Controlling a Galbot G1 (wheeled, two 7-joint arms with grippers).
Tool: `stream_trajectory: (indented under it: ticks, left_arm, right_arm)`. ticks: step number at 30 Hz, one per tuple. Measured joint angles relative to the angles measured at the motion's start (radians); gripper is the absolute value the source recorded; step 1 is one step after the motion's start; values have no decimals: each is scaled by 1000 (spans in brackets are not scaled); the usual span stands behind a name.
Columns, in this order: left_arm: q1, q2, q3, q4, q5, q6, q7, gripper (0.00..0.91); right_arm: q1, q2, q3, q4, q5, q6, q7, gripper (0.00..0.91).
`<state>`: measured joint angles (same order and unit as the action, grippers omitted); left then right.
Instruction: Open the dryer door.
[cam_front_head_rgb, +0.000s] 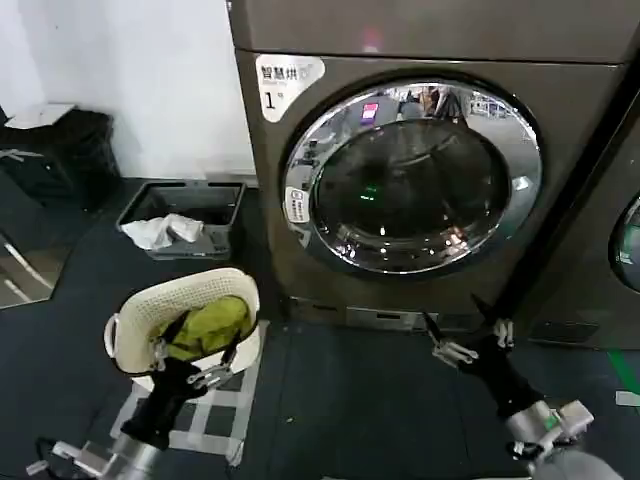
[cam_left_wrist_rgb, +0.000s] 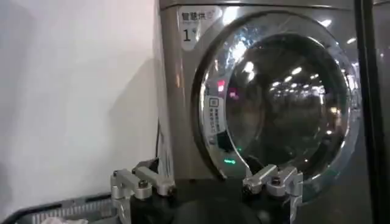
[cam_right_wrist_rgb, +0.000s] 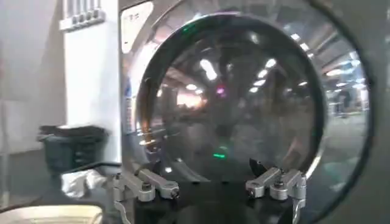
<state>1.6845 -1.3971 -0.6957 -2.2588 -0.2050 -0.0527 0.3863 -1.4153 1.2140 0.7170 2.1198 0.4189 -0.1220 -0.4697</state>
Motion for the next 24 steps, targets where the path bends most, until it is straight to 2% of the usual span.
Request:
stream_trajectory:
  ticks: [11,24]
  left_arm:
    - [14,-8,6,-19,-23,9,9,907]
    - [19,-11,8,-26,-26,13,18,907]
  right_arm:
    - [158,-78,-139,-80,-1,-7,-5,907]
    - [287,-94,-257,-154,-41,-6,-15,907]
